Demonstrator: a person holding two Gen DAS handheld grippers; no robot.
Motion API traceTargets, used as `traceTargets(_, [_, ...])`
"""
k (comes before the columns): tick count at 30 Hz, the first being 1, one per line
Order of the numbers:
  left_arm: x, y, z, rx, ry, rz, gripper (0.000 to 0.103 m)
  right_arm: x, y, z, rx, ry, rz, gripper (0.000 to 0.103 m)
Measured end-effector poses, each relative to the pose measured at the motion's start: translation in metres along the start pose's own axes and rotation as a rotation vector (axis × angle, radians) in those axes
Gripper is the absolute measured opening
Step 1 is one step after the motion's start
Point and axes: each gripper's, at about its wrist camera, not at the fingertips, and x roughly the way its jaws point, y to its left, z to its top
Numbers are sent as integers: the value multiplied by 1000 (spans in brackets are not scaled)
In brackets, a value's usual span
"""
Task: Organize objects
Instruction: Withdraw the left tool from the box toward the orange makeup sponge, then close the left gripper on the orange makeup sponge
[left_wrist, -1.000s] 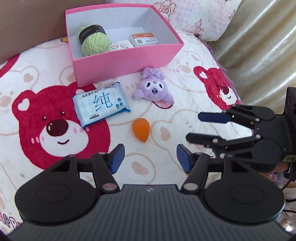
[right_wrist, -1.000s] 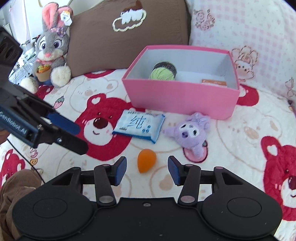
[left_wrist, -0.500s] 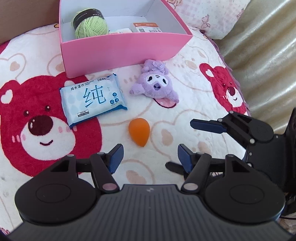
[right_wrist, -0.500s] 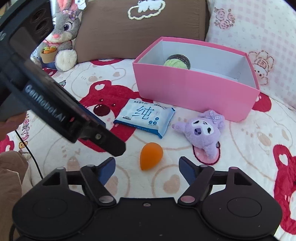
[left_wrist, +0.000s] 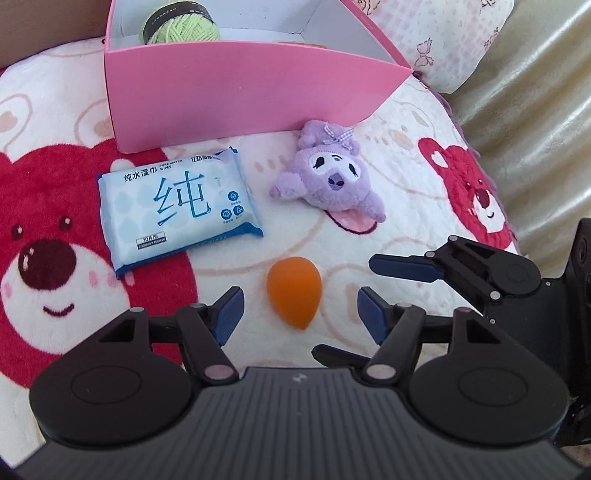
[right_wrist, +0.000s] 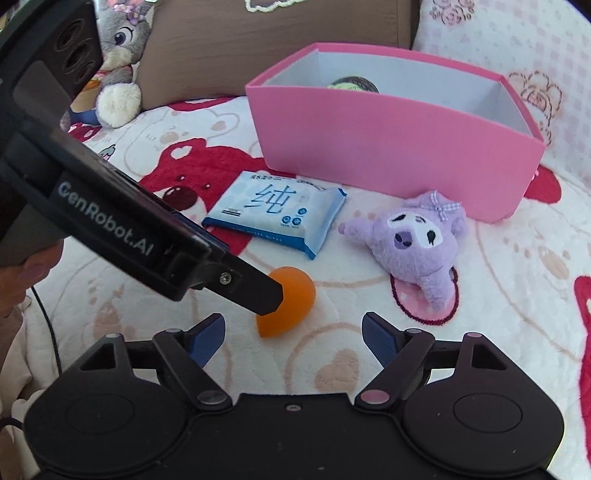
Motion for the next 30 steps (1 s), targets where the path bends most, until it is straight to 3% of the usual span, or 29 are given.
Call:
traceTargets(10, [17, 4, 10, 42, -23, 33, 62, 20, 2, -2, 61, 96, 97, 82])
traceTargets(16, [25, 11, 10, -2, 24, -8, 45, 24, -2, -8, 100, 57, 79, 75])
traceTargets(20, [31, 12, 8, -36, 43, -39, 35, 26, -7, -14, 116, 46, 71, 65])
traceTargets(30, [34, 1, 8, -36, 47, -43, 34, 18, -7, -12, 87, 29, 51, 36])
